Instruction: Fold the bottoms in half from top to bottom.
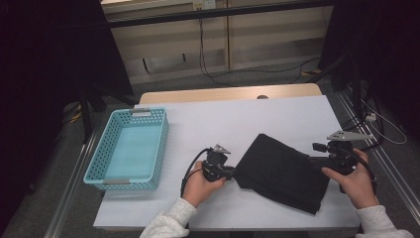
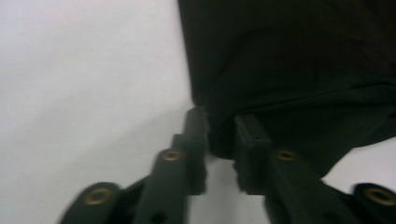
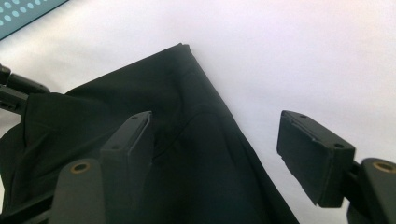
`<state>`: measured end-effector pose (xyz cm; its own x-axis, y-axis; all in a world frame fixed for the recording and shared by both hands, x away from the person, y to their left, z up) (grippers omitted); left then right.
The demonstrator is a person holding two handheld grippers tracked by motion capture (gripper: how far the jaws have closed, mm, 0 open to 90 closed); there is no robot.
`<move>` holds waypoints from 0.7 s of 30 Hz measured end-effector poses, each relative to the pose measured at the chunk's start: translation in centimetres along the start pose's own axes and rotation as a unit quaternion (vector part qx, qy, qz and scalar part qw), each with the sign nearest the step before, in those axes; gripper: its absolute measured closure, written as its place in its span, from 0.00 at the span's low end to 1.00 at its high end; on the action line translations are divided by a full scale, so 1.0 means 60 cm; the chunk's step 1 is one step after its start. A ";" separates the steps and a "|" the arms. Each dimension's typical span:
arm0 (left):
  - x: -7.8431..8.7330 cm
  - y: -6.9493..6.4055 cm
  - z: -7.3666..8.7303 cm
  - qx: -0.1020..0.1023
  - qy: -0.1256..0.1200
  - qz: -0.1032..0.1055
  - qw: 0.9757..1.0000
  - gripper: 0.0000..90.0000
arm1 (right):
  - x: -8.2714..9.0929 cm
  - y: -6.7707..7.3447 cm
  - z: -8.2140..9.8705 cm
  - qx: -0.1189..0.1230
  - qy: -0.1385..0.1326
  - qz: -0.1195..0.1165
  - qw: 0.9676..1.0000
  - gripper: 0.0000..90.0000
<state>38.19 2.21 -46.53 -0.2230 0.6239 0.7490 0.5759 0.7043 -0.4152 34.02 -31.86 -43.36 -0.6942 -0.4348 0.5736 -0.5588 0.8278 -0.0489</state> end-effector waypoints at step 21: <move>0.022 0.056 -0.065 0.053 -0.023 -0.001 0.998 0.94 | 0.023 0.008 0.013 -0.010 -0.003 0.011 1.000 0.30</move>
<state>42.88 4.09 -44.93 -0.2607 0.6354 0.7268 0.4891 0.7360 -0.4680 32.46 -32.36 -43.26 -0.7092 -0.4182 0.5676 -0.5341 0.8442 -0.0453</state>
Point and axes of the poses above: each handheld gripper's, and its own axes: x roughly backward along the jaws, z roughly out of its underside, y roughly to its left, the point moved 2 cm from there along -x, roughly forward along the jaws, and after that the axes turned 15 degrees about x, right-handed, at the moved point
